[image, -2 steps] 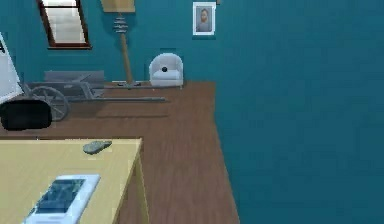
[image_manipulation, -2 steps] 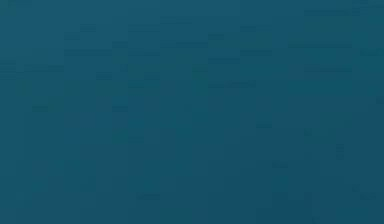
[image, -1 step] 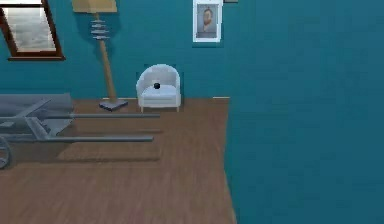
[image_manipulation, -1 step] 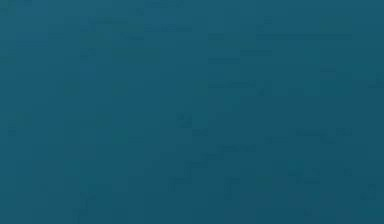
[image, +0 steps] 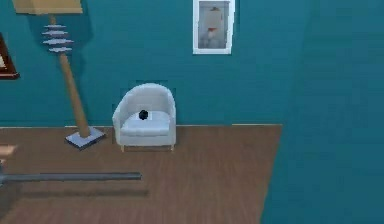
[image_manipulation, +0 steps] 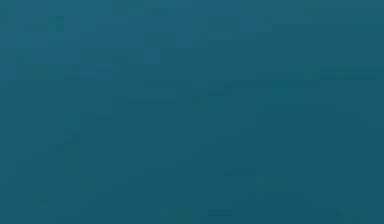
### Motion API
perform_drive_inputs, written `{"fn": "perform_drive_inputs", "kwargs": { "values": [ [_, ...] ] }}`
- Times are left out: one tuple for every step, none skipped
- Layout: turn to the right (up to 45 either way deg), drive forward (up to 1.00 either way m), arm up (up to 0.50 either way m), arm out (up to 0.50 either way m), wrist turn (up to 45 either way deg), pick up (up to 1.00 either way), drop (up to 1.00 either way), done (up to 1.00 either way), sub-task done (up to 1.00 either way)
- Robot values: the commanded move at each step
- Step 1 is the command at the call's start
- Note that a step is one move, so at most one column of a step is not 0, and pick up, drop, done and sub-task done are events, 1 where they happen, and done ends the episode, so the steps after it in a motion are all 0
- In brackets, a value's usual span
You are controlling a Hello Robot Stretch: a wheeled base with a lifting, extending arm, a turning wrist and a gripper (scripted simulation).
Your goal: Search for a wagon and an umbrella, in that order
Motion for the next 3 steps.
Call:
{"fn": "perform_drive_inputs", "kwargs": {
  "values": [
    [-6.0,0.0,0.0,0.0,0.0,0.0,0.0,0.0,0.0],
    [0.0,0.1,0.0,0.0,0.0,0.0,0.0,0.0,0.0],
    [-45.0,0.0,0.0,0.0,0.0,0.0,0.0,0.0,0.0]
  ]
}}
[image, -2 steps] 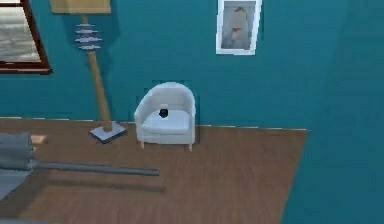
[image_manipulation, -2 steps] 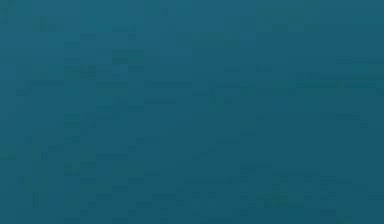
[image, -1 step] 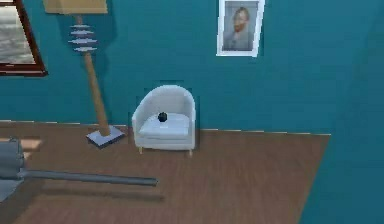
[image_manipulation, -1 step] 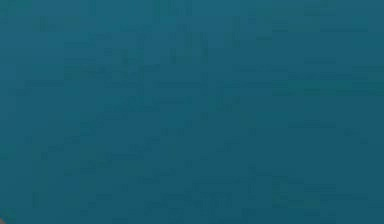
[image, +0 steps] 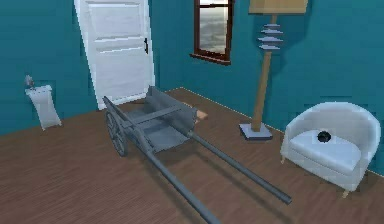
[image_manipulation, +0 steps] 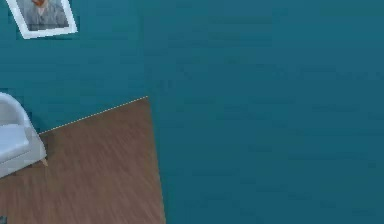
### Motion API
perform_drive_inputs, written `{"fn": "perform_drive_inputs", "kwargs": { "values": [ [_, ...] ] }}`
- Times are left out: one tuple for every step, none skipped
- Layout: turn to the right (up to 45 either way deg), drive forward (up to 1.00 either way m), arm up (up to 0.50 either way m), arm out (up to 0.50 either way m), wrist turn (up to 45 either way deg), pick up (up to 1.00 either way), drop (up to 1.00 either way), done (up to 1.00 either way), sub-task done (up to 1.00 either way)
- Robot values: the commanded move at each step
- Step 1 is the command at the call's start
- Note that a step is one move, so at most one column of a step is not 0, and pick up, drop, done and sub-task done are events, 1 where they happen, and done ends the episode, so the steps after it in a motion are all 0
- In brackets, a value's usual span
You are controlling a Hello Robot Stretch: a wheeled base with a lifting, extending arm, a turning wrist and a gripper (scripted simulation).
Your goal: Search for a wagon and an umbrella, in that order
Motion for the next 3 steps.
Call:
{"fn": "perform_drive_inputs", "kwargs": {
  "values": [
    [0.0,0.0,0.0,0.0,0.0,0.0,0.0,0.0,1.0],
    [-45.0,0.0,0.0,0.0,0.0,0.0,0.0,0.0,0.0],
    [-45.0,0.0,0.0,0.0,0.0,0.0,0.0,0.0,0.0]
  ]
}}
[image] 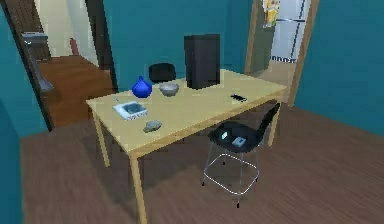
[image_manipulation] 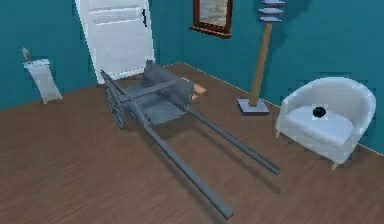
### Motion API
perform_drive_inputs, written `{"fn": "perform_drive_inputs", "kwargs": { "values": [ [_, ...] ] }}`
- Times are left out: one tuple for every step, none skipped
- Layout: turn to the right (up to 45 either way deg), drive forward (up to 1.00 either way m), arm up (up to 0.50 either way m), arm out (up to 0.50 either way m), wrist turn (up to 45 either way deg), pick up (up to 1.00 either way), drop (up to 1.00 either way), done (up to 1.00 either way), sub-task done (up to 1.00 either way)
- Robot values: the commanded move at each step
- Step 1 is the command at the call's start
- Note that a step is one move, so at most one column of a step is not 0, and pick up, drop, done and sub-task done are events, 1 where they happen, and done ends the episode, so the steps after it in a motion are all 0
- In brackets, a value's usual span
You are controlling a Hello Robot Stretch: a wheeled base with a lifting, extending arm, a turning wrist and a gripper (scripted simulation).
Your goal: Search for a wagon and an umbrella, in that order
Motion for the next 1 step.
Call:
{"fn": "perform_drive_inputs", "kwargs": {
  "values": [
    [-30.0,0.0,0.0,0.0,0.0,0.0,0.0,0.0,0.0]
  ]
}}
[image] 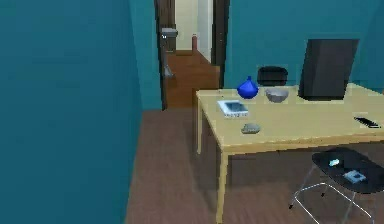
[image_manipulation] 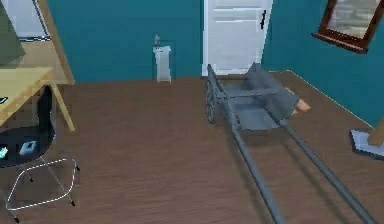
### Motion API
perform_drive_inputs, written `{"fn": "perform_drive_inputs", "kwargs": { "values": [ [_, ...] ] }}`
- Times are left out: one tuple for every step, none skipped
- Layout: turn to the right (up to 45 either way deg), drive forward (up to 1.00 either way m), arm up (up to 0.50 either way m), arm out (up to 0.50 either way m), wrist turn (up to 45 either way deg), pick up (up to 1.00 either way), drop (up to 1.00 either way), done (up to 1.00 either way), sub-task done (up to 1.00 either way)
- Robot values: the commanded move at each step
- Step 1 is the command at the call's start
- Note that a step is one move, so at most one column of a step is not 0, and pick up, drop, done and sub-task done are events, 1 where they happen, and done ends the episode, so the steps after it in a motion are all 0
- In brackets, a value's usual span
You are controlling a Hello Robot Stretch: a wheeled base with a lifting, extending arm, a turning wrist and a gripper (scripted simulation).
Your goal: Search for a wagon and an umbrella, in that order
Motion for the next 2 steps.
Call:
{"fn": "perform_drive_inputs", "kwargs": {
  "values": [
    [0.0,1.0,0.0,0.0,0.0,0.0,0.0,0.0,0.0],
    [0.0,1.0,0.0,0.0,0.0,0.0,0.0,0.0,0.0]
  ]
}}
